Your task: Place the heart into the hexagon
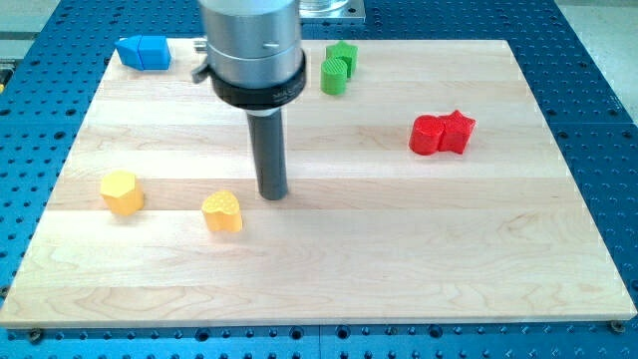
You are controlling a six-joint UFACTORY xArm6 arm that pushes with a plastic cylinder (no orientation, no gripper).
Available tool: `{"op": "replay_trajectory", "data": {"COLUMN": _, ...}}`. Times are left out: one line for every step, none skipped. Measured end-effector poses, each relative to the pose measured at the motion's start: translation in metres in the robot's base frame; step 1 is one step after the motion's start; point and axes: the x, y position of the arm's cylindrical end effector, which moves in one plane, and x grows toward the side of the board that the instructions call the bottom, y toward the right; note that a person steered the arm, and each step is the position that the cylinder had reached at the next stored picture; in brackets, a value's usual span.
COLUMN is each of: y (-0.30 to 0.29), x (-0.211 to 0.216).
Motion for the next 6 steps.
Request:
{"op": "replay_trajectory", "data": {"y": 0.054, "x": 0.024}}
{"op": "replay_trajectory", "data": {"y": 0.01, "x": 0.032}}
{"op": "replay_trajectory", "data": {"y": -0.041, "x": 0.017}}
{"op": "replay_trajectory", "data": {"y": -0.005, "x": 0.038}}
{"op": "replay_trajectory", "data": {"y": -0.035, "x": 0.052}}
{"op": "replay_trajectory", "data": {"y": -0.09, "x": 0.046}}
